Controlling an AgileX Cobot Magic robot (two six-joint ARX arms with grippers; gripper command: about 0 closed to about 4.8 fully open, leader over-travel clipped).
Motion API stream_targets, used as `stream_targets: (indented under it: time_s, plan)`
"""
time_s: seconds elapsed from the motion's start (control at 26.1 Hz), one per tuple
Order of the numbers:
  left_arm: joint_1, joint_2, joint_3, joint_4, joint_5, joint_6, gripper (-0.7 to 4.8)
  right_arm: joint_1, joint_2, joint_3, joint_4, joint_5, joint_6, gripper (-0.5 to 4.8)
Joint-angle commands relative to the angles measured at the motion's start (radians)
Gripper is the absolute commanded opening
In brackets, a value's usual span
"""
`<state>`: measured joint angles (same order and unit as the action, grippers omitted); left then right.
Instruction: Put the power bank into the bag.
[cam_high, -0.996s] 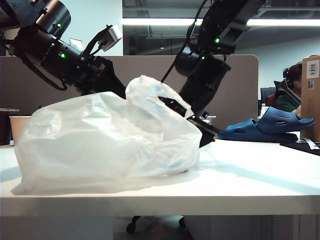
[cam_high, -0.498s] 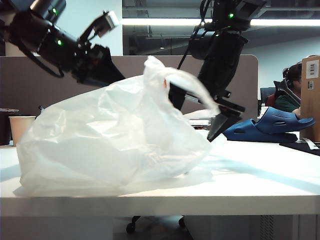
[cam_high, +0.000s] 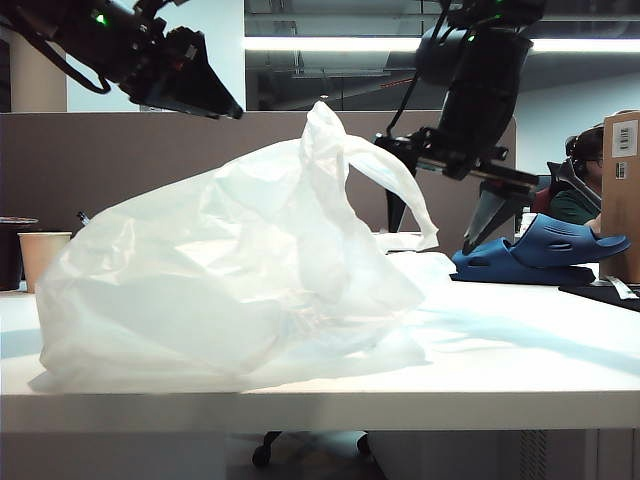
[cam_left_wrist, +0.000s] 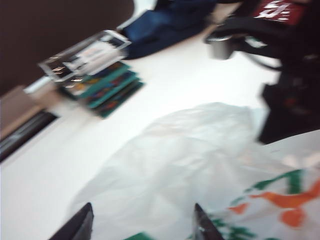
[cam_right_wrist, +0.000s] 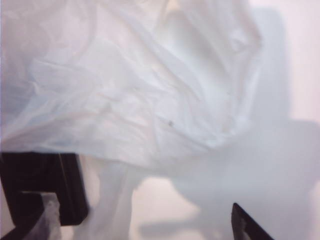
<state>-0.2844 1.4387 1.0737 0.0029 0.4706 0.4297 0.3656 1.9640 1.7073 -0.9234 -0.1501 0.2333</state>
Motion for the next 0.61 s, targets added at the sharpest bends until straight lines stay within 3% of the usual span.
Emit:
stream_targets:
  time_s: [0.04, 0.19, 0.27, 0.31, 0.34, 0.38, 0.42, 0.46, 0.61]
  plan:
    - [0.000, -0.030, 0.005, 0.009, -0.142, 0.000, 2.47, -0.020, -0.037, 0.004, -0.003, 0.007, -0.014, 4.52]
    - [0.001, -0.060, 0.005, 0.006, -0.272, 0.001, 2.36, -0.044, -0.085, 0.004, -0.008, 0.064, -0.030, 3.72]
    - [0.001, -0.076, 0.005, 0.005, -0.317, 0.000, 2.32, -0.063, -0.116, 0.004, -0.008, 0.094, -0.049, 3.06]
    - [0.001, -0.090, 0.005, 0.004, -0.349, 0.000, 1.72, -0.072, -0.148, 0.004, -0.008, 0.135, -0.056, 2.40]
    - [0.001, -0.098, 0.005, 0.002, -0.362, 0.000, 1.27, -0.082, -0.163, 0.004, -0.008, 0.148, -0.060, 2.16]
    - [0.001, -0.114, 0.005, 0.002, -0.396, -0.001, 0.41, -0.101, -0.195, 0.004, -0.007, 0.157, -0.068, 1.59]
    - [0.001, -0.130, 0.005, -0.001, -0.436, -0.005, 0.19, -0.120, -0.221, 0.004, -0.008, 0.156, -0.074, 0.79]
    - [0.001, -0.141, 0.005, -0.003, -0.466, -0.020, 0.19, -0.136, -0.237, 0.004, -0.008, 0.156, -0.078, 0.45]
    - [0.003, -0.182, 0.005, -0.003, -0.572, -0.073, -0.01, -0.182, -0.288, 0.004, -0.009, 0.156, -0.082, -0.01]
